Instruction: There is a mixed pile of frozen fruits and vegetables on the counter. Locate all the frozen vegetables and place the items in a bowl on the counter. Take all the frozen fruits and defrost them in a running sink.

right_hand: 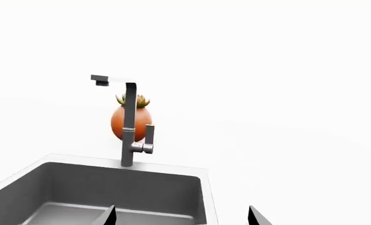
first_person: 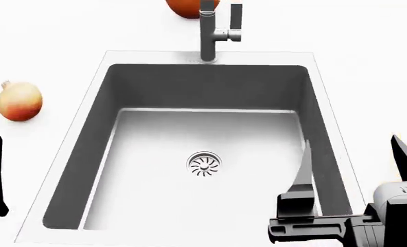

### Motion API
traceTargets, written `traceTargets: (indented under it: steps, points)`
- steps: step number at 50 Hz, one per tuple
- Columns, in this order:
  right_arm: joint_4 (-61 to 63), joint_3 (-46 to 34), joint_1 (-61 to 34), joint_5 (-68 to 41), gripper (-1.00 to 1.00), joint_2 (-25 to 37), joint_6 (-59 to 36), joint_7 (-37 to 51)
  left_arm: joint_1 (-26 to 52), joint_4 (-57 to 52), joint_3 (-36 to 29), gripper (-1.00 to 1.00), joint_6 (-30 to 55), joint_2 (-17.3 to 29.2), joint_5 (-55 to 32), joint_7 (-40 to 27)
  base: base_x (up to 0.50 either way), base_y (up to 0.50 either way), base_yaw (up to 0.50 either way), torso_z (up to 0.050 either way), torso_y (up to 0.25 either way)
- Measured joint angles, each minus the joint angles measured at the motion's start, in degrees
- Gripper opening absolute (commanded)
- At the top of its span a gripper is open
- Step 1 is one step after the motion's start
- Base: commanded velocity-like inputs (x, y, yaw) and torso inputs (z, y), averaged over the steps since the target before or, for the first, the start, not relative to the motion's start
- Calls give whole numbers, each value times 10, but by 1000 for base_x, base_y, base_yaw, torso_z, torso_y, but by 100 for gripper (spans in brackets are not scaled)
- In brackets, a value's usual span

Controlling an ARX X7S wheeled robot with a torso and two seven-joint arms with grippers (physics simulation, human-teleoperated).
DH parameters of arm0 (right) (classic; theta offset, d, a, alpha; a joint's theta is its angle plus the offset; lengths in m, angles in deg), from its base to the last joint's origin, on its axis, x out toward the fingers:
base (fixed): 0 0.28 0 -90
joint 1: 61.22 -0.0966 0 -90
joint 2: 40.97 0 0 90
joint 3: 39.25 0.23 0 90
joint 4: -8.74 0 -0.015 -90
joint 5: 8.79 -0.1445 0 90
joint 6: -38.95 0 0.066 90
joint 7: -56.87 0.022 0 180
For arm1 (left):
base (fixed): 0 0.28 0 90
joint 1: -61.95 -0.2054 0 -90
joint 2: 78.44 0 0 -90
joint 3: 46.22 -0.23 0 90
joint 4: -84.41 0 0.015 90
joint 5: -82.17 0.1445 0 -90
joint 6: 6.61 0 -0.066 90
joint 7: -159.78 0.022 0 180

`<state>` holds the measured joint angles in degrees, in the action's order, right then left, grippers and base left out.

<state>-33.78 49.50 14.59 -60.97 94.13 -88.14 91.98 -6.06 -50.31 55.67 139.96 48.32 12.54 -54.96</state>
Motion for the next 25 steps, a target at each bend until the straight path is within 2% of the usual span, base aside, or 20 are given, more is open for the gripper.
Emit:
traceTargets:
  steps: [25]
  points:
    - [1,0,2,1,100,3,4,1,-2,-1,3,100,-6,6,-5,-4,56,500,0,0,0]
